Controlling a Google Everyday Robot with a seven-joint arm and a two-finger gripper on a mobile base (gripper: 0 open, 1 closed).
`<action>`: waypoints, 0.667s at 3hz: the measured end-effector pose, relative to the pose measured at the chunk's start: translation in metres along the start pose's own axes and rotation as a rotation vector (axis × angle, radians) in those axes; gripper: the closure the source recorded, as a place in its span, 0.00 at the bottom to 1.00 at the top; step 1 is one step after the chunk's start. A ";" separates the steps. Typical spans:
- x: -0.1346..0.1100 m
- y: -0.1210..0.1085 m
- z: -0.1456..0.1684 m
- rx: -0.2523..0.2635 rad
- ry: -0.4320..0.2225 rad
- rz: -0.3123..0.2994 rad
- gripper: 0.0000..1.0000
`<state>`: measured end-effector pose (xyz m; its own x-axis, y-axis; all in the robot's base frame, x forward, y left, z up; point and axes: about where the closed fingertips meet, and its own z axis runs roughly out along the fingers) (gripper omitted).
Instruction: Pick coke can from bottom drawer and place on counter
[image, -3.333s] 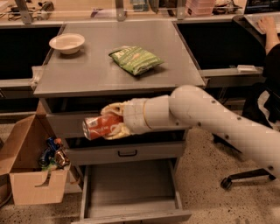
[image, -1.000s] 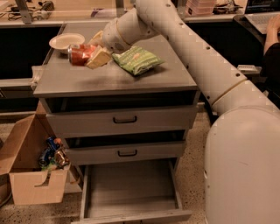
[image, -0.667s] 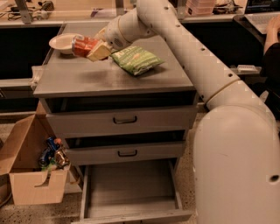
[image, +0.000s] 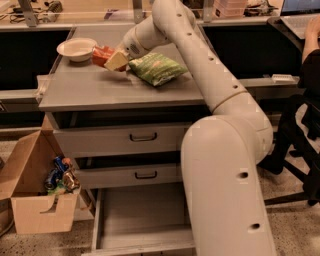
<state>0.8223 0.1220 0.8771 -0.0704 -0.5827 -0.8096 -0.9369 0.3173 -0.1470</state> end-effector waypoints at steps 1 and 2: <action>0.010 -0.002 0.012 -0.025 0.054 0.026 0.20; 0.010 -0.002 0.012 -0.025 0.054 0.026 0.00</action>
Offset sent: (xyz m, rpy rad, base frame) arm 0.0048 0.0034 -0.0138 -0.0334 0.0461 -0.0021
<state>0.8280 0.1246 0.8625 -0.1128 -0.6141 -0.7811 -0.9428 0.3144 -0.1111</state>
